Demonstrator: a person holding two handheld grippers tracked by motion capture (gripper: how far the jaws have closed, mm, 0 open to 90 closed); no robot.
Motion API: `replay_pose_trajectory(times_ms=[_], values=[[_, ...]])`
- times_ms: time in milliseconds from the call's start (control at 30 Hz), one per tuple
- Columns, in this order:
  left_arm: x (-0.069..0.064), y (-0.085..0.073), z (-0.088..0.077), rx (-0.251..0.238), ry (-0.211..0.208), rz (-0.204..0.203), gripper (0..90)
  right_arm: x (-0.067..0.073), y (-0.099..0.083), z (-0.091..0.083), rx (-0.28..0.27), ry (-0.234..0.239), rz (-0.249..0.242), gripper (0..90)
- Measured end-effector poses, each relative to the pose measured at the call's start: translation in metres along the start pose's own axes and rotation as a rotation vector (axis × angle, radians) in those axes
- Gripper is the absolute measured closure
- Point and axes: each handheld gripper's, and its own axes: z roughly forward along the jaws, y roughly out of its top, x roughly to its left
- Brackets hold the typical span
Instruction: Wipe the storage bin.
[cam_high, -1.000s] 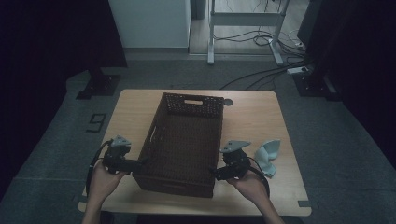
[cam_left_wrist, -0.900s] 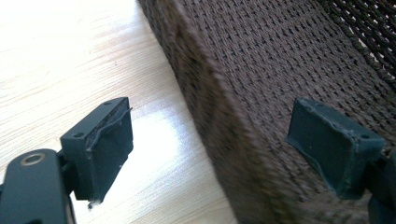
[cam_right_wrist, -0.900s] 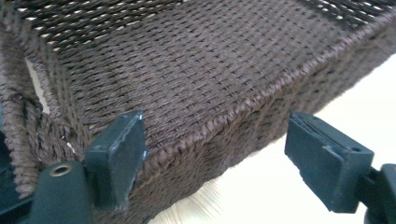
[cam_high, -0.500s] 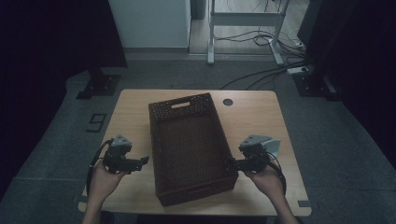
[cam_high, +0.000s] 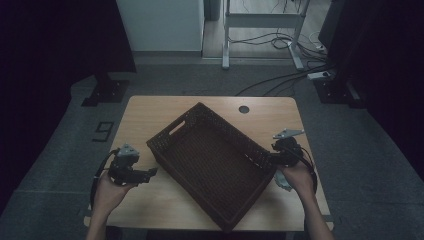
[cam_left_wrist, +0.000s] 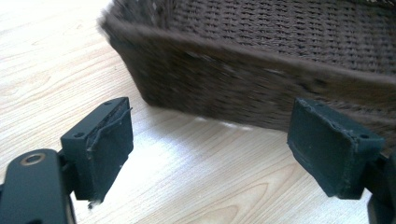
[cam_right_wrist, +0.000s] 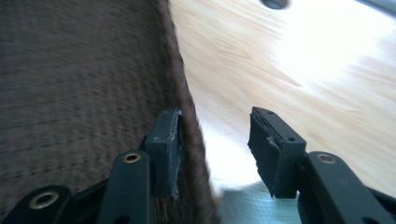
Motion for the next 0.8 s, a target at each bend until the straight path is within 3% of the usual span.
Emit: replay_pose_trajectory(times_ms=[67,100,133,167,367,633,800], values=[[0.001,-0.001,0.000,0.000,-0.001,0.005,14.3,-0.001,0.000,0.001,0.006,-0.025,-0.008,51.0],[0.003,-0.002,0.000,0.005,0.006,0.017,14.3,-0.002,-0.001,-0.003,-0.023,-0.029,0.011,43.7],[0.003,-0.002,0.000,0.005,0.006,0.017,14.2,-0.002,-0.001,-0.003,-0.023,-0.029,0.011,43.7],[0.007,-0.004,0.002,0.008,0.005,0.011,14.2,-0.001,-0.004,-0.015,-0.069,0.011,0.058,38.6],[0.012,-0.008,0.006,0.014,0.005,0.001,14.2,0.016,-0.020,-0.046,-0.085,0.033,0.029,30.9],[0.011,-0.009,0.010,0.026,0.014,0.015,14.2,0.039,-0.050,-0.073,-0.106,0.081,0.011,36.6],[0.012,-0.009,0.011,0.026,0.015,0.014,14.2,0.051,-0.065,-0.077,-0.083,0.101,0.000,37.2]])
